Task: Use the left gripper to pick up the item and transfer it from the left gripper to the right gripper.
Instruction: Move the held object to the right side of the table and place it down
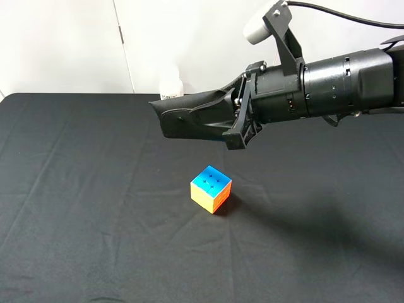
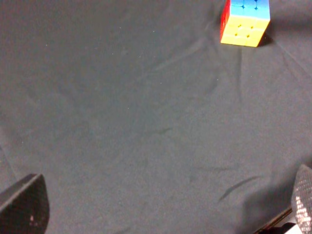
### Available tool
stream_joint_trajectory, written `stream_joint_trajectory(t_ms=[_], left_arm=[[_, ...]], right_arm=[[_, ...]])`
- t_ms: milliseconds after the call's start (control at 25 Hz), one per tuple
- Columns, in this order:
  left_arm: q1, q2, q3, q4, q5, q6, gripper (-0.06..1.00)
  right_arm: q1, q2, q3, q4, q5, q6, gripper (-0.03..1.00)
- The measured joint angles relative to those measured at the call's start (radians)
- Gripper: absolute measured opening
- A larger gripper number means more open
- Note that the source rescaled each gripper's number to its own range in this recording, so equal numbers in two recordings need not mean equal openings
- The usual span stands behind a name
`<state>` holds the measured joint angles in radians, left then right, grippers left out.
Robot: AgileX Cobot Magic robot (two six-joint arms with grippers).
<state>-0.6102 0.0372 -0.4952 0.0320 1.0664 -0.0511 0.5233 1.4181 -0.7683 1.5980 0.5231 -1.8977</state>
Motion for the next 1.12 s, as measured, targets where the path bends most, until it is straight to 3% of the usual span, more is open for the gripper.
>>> stream_joint_trajectory(t_ms=[200, 320, 640, 920, 1120], left_arm=[[0.008, 0.000, 0.000, -0.001, -0.001, 0.000, 1.00], [0.070, 0.000, 0.000, -0.001, -0.001, 0.000, 1.00], [0.383, 0.000, 0.000, -0.001, -0.002, -0.001, 1.00], [0.601, -0.008, 0.000, -0.001, -0.003, -0.001, 1.00], [0.660, -0.041, 0.000, -0.001, -0.003, -0.001, 1.00]], right_arm=[[0.000, 0.000, 0.000, 0.000, -0.003, 0.004, 0.00], [0.000, 0.000, 0.000, 0.000, -0.010, 0.004, 0.00], [0.000, 0.000, 0.000, 0.001, -0.075, 0.007, 0.00], [0.000, 0.000, 0.000, 0.002, -0.247, 0.007, 0.00], [0.000, 0.000, 0.000, 0.002, -0.472, 0.014, 0.00]])
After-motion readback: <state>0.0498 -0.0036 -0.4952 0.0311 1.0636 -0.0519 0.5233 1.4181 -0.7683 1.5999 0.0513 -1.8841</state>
